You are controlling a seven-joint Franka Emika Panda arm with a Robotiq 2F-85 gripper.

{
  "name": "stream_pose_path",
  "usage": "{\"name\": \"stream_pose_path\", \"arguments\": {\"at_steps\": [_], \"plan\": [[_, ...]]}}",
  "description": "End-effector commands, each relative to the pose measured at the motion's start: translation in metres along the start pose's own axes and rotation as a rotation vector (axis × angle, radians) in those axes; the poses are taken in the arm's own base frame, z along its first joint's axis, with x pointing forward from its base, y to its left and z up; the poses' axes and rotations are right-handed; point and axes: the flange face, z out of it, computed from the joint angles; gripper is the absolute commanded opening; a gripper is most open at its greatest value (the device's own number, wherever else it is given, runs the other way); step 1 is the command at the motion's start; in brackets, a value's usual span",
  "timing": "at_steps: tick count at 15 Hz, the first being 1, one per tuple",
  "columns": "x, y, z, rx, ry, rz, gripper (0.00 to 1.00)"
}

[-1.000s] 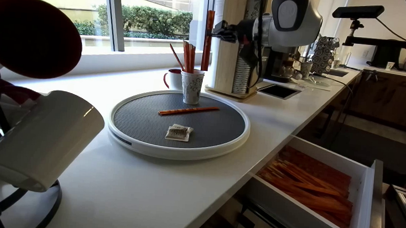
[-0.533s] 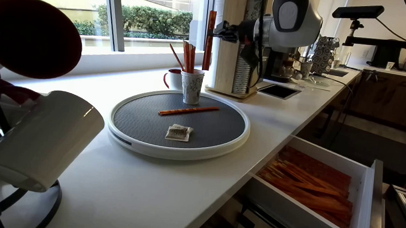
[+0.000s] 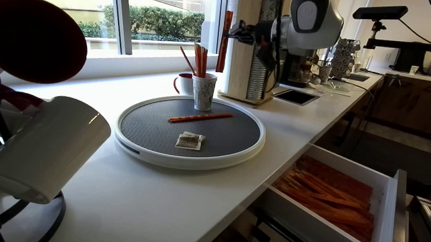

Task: Place some orange packets from the drawer in the coffee cup.

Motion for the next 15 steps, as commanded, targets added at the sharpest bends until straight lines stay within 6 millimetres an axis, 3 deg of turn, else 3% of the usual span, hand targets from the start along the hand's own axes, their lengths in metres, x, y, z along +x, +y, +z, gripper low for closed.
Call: {"name": "stream_pose_path", "arguments": {"at_steps": [1, 15], "plan": [[0.005, 0.002, 0.004, 0.001, 0.008, 0.050, 0.02], [-0.001, -0.008, 0.007, 0.018, -0.003, 0.058, 0.07]]}}
